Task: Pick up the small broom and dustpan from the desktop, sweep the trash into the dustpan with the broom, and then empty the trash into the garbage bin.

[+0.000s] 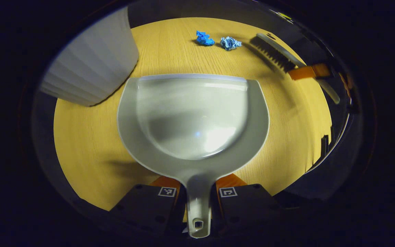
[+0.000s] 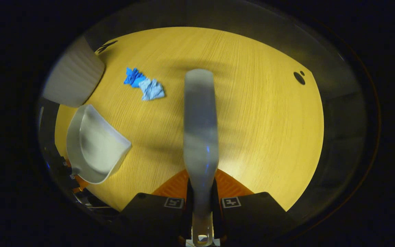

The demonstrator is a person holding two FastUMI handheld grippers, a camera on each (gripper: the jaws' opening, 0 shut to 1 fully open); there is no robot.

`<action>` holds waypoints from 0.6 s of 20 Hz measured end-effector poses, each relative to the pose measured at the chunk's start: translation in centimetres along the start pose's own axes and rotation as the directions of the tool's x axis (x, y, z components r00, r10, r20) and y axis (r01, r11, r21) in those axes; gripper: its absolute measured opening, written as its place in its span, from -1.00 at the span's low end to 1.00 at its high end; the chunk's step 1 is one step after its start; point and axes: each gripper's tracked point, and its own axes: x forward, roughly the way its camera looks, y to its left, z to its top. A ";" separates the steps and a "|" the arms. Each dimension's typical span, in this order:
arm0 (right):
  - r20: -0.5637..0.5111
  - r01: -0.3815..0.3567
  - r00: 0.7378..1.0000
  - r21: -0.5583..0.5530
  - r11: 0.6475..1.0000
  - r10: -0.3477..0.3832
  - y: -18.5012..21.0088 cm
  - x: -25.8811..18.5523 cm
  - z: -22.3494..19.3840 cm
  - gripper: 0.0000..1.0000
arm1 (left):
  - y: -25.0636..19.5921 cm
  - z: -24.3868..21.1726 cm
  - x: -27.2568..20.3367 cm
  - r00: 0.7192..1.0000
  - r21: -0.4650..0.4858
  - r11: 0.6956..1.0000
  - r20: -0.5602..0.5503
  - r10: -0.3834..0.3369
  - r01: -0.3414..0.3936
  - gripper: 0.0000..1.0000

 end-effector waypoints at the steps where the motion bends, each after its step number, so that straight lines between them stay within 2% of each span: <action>1: 0.017 0.019 1.000 -0.054 0.998 -0.018 -0.8 0.3 2.1 -0.49 | 0.3 0.1 -0.2 1.000 0.014 1.000 -0.016 0.002 -0.001 -0.41; 3: 0.045 0.043 0.998 -0.150 0.988 -0.036 -1.7 0.8 6.3 -0.50 | 0.9 1.0 -0.3 0.999 0.040 0.999 -0.037 0.009 -0.008 -0.41; 5: 0.057 0.032 0.998 -0.204 0.978 -0.021 -1.3 1.9 9.8 -0.49 | 1.6 1.8 -0.5 0.998 0.077 0.997 -0.055 0.027 -0.023 -0.41; 8: 0.064 0.048 0.998 -0.333 0.942 -0.028 -0.8 3.8 12.6 -0.49 | 2.6 2.9 -0.8 0.996 0.128 0.991 -0.072 0.044 -0.034 -0.41; 9: 0.044 0.042 0.999 -0.387 0.921 -0.027 -0.4 4.6 12.9 -0.27 | 2.8 3.2 -0.9 0.996 0.145 0.989 -0.075 0.047 -0.036 -0.41; 10: 0.028 0.037 0.999 -0.439 0.898 -0.028 0.2 5.5 12.7 -0.27 | 3.1 3.4 -1.0 0.995 0.161 0.986 -0.080 0.052 -0.039 -0.41; 11: 0.016 0.023 1.000 -0.489 0.872 -0.017 1.2 6.0 12.6 -0.72 | 3.4 3.6 -1.1 0.995 0.177 0.983 -0.083 0.059 -0.043 -0.41; 12: 0.015 0.010 1.000 -0.524 0.851 -0.002 2.1 6.3 12.4 -0.27 | 3.5 3.8 -1.1 0.995 0.194 0.980 -0.082 0.062 -0.045 -0.41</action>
